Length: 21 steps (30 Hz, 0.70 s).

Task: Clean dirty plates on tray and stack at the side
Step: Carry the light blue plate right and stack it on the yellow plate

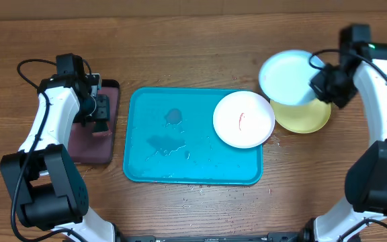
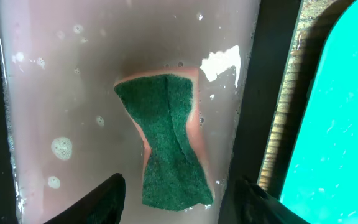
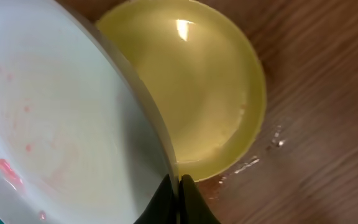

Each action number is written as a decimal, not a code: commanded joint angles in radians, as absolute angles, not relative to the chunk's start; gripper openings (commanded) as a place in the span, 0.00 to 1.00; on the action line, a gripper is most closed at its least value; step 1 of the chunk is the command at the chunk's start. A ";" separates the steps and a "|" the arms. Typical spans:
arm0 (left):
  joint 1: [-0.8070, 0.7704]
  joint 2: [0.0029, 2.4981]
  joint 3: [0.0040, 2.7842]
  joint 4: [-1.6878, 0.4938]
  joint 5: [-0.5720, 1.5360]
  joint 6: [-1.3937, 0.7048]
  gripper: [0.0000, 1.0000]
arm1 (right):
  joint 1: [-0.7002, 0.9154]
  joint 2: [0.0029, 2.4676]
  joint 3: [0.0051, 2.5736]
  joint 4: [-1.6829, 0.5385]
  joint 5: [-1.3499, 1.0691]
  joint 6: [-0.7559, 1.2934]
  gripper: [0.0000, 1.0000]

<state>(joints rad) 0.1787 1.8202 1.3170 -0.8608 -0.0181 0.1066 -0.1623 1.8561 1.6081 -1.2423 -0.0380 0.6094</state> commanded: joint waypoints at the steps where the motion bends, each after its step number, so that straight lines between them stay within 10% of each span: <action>1: 0.183 1.810 1.324 -0.860 0.000 0.096 0.57 | -0.217 1.826 1.549 -1.214 -0.094 0.598 0.04; 13: 0.183 1.810 1.324 -0.860 0.000 0.096 0.57 | -0.258 1.826 1.359 -1.106 -0.113 0.565 0.04; 16: 0.183 1.810 1.324 -0.859 0.000 0.096 0.58 | -0.258 1.826 1.359 -1.114 -0.114 0.564 0.43; 21: 0.183 1.810 1.324 -0.859 -0.001 0.097 0.58 | -0.257 1.826 1.359 -1.112 -0.188 0.490 0.51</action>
<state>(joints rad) 0.1787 1.8202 1.3170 -0.8608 -0.0147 0.1066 -0.2600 1.8557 1.3605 -1.1206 -0.1226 0.5552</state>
